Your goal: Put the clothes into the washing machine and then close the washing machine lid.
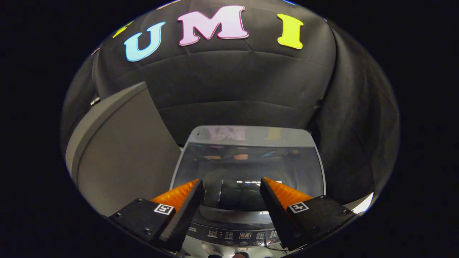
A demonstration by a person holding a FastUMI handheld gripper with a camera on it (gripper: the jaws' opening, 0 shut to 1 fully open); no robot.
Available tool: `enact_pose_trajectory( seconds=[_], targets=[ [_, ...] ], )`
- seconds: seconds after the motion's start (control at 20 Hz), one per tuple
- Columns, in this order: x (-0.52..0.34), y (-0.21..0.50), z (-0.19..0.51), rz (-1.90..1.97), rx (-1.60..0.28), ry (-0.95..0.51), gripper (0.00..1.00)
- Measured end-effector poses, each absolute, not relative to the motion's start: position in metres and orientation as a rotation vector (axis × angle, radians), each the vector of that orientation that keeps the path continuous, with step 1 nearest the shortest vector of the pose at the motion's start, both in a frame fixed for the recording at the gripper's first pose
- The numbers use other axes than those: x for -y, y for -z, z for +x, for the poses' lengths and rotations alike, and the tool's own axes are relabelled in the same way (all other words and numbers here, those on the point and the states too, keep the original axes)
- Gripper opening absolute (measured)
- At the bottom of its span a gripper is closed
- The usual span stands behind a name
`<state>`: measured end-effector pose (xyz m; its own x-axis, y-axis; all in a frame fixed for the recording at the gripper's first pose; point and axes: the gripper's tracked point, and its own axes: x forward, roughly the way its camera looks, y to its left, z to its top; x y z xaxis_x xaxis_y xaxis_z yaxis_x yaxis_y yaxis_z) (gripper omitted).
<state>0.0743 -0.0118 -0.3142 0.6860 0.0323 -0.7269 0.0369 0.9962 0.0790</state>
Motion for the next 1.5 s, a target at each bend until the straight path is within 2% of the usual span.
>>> enact_pose_trajectory(
  seconds=[0.7,1.5],
  targets=[
    [-0.029,0.129,0.115,0.017,-0.438,-0.110,0.98],
    [-0.028,0.047,0.133,0.020,-0.218,-0.052,0.98]
  ],
)
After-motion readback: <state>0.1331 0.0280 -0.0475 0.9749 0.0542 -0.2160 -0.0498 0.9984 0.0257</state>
